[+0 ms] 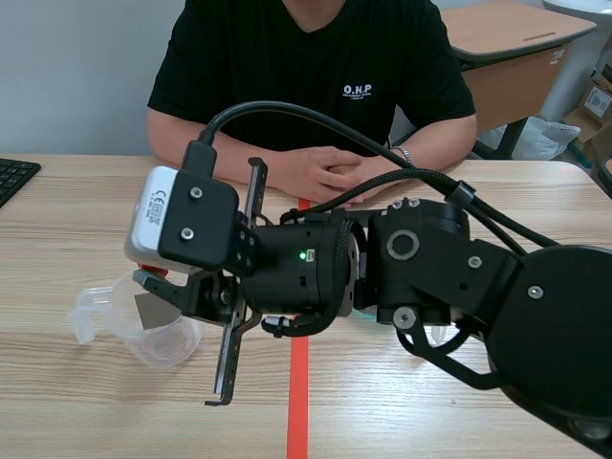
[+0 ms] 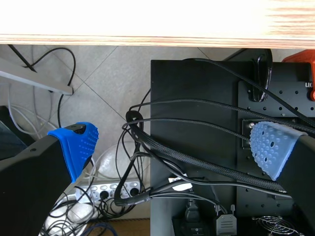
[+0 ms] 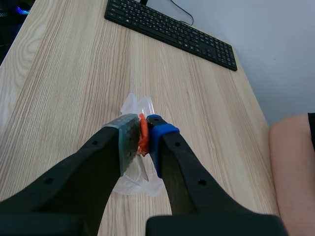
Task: Do the redox reaction experiment.
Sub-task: 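Lift the metal plate out of the left beaker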
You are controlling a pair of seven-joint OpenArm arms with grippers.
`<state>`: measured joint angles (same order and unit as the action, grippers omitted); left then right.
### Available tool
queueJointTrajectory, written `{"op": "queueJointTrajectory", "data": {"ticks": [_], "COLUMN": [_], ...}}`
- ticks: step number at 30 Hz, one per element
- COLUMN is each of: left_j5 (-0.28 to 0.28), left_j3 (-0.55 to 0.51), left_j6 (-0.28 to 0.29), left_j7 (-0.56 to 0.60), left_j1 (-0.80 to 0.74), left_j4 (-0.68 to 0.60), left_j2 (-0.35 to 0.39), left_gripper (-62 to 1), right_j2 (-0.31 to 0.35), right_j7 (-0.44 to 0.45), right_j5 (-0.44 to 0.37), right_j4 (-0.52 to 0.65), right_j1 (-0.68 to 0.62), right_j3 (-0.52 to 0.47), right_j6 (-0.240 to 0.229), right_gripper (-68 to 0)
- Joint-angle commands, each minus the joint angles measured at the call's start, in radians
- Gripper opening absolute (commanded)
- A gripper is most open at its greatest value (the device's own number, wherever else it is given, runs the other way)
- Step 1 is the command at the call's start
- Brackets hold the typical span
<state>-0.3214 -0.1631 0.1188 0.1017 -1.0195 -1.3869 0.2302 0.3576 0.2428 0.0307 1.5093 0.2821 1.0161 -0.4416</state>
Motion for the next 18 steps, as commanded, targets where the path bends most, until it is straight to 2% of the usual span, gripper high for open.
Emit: {"op": "queueJointTrajectory", "data": {"ticks": [1,5,8,13,18], "left_j5": [-0.002,-0.002,-0.003,-0.003,-0.003], "left_j3": [-0.003,-0.003,-0.003,-0.003,-0.003], "left_j6": [0.0,0.0,0.0,0.0,0.0], "left_j7": [0.01,0.005,0.003,0.003,0.003], "left_j1": [-0.008,-0.008,-0.008,-0.008,-0.008], "left_j4": [-0.006,-0.006,-0.006,-0.006,-0.006], "left_j2": [0.0,0.0,0.0,0.0,0.0], "left_gripper": [-4.2,-20.2,-29.1,-36.8,-45.1], "right_j2": [0.0,0.0,0.0,0.0,0.0], "right_j7": [0.027,0.086,0.127,0.146,0.148], "right_j5": [-0.008,-0.008,-0.008,-0.011,-0.013], "right_j4": [0.018,0.018,0.018,0.024,0.06], "right_j1": [0.017,0.018,0.021,0.037,0.036], "right_j3": [0.0,-0.002,-0.002,-0.014,-0.054], "right_j6": [0.007,0.008,0.008,0.031,0.028], "right_gripper": [-66.0,-66.0,-66.0,-66.0,-66.0]}}
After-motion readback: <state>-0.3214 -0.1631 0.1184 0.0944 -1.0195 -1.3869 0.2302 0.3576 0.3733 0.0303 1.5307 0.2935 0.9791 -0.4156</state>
